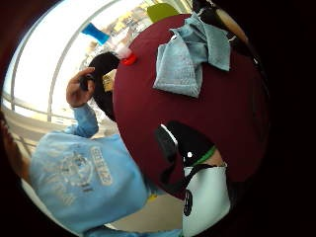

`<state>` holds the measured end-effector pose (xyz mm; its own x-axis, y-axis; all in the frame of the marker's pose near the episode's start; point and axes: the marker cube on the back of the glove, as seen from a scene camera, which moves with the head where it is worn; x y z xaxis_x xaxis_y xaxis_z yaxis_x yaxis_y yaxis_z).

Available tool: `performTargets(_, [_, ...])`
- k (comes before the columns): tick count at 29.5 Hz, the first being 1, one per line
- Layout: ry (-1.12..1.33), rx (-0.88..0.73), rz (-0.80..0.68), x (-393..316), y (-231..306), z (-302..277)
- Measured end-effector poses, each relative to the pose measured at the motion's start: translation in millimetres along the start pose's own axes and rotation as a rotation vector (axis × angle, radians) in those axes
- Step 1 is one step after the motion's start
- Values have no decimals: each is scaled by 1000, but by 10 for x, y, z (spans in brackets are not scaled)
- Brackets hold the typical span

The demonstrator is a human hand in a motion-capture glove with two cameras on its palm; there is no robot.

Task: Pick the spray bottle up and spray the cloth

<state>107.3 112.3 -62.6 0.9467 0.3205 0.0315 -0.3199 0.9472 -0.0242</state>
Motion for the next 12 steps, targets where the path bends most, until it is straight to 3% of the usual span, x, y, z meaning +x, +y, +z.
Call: performTargets(12, [48,-19,27,227,216,-2])
